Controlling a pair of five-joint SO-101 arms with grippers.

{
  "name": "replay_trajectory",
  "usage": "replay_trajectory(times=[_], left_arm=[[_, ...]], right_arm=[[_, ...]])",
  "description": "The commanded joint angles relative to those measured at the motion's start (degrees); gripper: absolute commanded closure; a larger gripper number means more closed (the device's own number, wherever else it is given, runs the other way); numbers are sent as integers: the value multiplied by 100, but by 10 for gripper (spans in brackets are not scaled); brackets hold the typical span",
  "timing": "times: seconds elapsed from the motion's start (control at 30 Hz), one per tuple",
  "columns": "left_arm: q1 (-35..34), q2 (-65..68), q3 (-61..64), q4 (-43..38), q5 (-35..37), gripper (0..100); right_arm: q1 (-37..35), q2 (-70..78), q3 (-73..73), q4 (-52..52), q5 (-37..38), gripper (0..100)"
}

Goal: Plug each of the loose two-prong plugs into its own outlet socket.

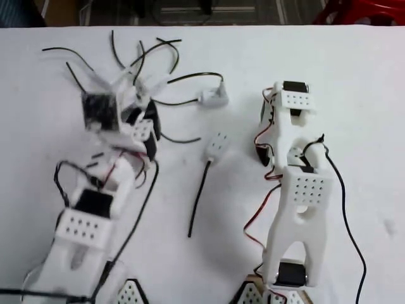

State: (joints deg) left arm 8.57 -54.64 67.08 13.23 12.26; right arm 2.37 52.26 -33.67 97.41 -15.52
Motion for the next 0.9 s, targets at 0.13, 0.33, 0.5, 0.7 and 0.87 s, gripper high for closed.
replay_trajectory(times=[0.13, 0.33, 0.5, 0.7, 0.87], left_arm=[[-13, -1402, 1934, -2435, -53, 977], [-4, -1824, 2716, -3218, -62, 977], [-4, -2000, 3015, -3218, -62, 977], [163, -2422, 3015, -3182, -62, 977], [22, -3196, 3024, -2848, -62, 978]], right_arm=[[22, -4, -123, -22, 0, 533], [-75, -497, -220, 75, 0, 533], [-374, -1429, -167, 110, 44, 533], [-936, -2774, -158, 110, 53, 533], [-1543, -4084, -158, 110, 905, 533]])
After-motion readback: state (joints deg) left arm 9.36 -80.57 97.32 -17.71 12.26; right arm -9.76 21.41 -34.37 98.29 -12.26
